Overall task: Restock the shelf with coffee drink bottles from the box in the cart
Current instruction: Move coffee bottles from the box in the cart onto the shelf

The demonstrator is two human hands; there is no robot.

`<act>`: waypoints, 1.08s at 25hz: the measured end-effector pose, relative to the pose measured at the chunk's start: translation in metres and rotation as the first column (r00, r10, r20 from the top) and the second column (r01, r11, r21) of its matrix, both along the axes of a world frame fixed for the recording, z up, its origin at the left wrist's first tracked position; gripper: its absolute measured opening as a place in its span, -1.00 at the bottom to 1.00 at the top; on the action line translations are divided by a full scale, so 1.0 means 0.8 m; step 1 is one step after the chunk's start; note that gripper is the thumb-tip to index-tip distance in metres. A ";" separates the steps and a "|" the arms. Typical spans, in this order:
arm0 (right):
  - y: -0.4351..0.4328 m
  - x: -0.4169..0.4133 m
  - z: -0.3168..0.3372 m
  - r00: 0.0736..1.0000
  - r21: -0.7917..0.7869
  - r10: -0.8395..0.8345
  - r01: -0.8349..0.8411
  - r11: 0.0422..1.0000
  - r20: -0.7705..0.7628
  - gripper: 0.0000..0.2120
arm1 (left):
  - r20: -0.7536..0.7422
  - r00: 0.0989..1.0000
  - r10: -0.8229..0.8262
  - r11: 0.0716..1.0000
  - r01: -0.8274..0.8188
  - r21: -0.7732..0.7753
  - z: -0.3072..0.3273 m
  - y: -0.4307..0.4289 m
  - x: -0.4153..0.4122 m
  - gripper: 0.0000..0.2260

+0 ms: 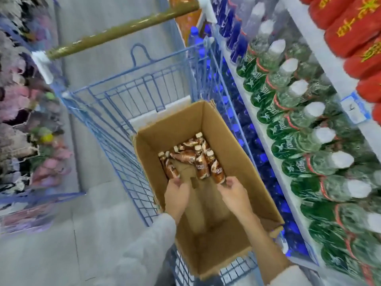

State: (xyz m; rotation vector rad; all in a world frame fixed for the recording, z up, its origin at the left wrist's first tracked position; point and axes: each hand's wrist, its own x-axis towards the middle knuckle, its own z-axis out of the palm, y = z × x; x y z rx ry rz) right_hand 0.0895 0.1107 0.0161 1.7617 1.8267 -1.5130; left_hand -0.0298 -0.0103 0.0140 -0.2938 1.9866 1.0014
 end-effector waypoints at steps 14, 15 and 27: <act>0.040 -0.075 -0.262 0.940 0.072 0.027 -0.054 0.996 0.340 -0.24 | 0.098 0.994 -0.040 0.840 0.087 -0.536 -0.293 0.085 -0.090 -0.32; 0.037 -0.077 -0.271 0.935 0.118 0.029 -0.076 0.990 0.353 -0.22 | 0.092 0.993 -0.070 0.834 0.109 -0.541 -0.306 0.088 -0.090 -0.29; 0.022 -0.049 -0.299 0.954 -0.120 -0.116 0.154 0.981 0.275 -0.37 | 0.320 0.809 0.493 0.868 -0.434 -0.240 -0.338 0.088 -0.084 -0.33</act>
